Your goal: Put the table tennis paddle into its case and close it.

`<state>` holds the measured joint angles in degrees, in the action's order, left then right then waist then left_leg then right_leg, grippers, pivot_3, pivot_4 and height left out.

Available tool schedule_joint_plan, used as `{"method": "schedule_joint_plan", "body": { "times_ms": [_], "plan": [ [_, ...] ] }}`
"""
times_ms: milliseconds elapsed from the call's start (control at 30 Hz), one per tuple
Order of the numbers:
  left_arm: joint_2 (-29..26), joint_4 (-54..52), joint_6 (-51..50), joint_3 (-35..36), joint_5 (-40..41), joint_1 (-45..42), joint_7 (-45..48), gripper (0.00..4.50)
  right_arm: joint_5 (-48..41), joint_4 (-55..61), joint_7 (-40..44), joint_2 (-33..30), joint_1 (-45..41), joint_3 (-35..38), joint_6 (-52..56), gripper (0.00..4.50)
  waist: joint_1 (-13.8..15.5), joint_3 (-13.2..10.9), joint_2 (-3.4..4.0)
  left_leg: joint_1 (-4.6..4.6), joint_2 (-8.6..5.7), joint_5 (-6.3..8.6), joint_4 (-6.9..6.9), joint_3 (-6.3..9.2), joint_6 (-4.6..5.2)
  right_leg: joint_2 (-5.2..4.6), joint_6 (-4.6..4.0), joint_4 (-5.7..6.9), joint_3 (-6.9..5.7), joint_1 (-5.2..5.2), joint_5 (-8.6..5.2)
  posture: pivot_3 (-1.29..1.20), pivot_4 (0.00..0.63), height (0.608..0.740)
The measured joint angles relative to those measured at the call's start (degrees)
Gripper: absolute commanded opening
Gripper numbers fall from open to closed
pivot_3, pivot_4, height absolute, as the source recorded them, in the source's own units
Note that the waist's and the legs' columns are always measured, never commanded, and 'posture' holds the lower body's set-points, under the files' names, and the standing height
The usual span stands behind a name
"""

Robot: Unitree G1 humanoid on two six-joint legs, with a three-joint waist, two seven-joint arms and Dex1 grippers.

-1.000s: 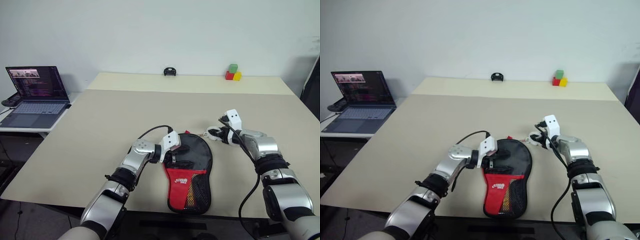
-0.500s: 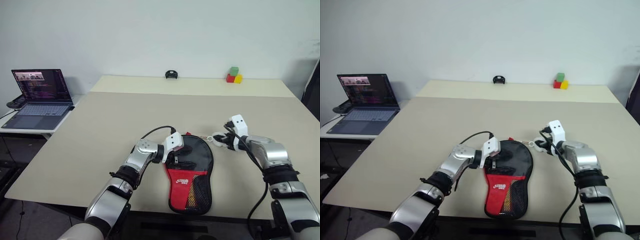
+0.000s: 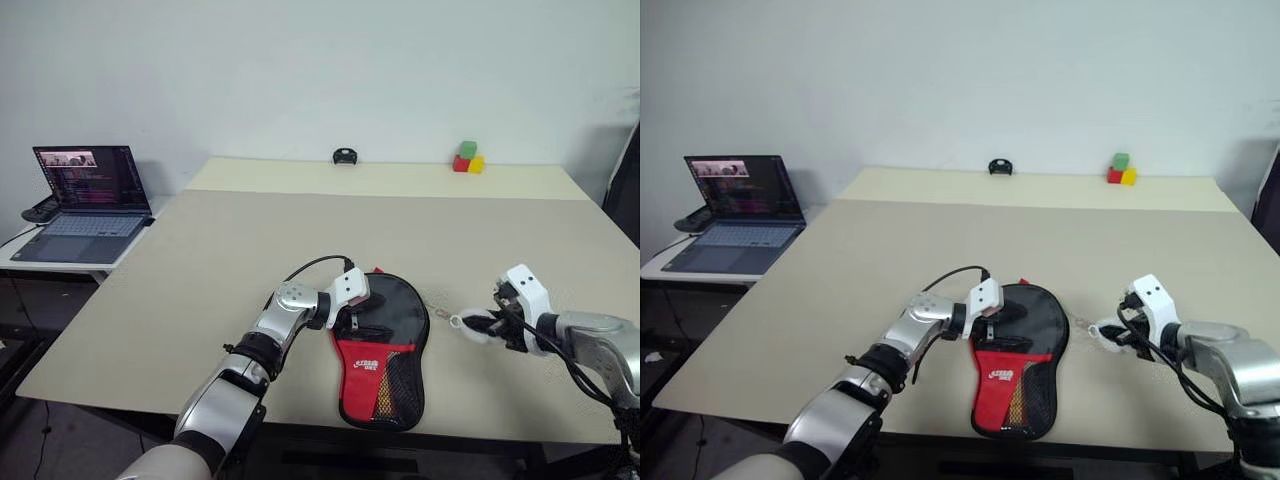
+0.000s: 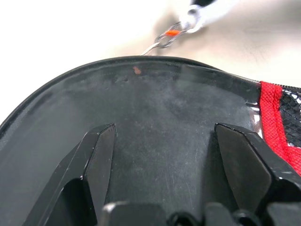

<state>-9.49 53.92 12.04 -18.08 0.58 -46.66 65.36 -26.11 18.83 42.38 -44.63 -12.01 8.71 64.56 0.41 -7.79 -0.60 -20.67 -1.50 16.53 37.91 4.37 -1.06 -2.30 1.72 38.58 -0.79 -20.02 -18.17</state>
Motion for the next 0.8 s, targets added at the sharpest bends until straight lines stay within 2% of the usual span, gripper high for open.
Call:
{"method": "schedule_joint_plan", "body": {
  "times_ms": [233,433,600,800],
  "plan": [
    [0.5,0.6,0.0,0.0,0.0,-0.3,1.3,3.66,-11.2,14.7,5.6,-4.5,13.9,4.7,6.2,0.46,0.3,0.1,-0.04,-0.03,0.03,0.19,-0.09,0.08,0.23,0.02,-0.02,-0.55,-0.13,0.26,0.04,0.00,0.150,0.740],
    [1.3,0.6,0.0,0.0,0.0,-0.2,2.4,3.66,-15.8,22.4,7.8,-8.3,24.7,8.1,4.5,0.44,0.8,0.2,-0.18,-0.05,0.01,0.49,-0.10,0.10,0.44,0.02,0.04,-0.90,-0.18,0.39,-0.01,0.00,0.150,0.740],
    [1.1,0.6,0.0,0.0,0.0,-0.2,2.9,3.66,-19.3,27.4,9.3,-8.8,31.1,6.3,3.3,0.44,0.8,0.3,-0.29,-0.05,0.03,0.61,-0.10,0.09,0.44,0.01,0.09,-0.99,-0.16,0.43,-0.06,0.00,0.150,0.740],
    [0.8,0.7,-0.1,0.0,-0.3,-0.2,2.8,3.66,-22.1,30.7,5.6,-5.9,32.5,0.9,3.1,0.44,0.7,0.4,-0.39,0.03,0.08,0.62,-0.09,0.10,0.42,0.01,0.37,-0.97,-0.15,0.48,-0.22,0.00,0.150,0.740]
  ]
}}
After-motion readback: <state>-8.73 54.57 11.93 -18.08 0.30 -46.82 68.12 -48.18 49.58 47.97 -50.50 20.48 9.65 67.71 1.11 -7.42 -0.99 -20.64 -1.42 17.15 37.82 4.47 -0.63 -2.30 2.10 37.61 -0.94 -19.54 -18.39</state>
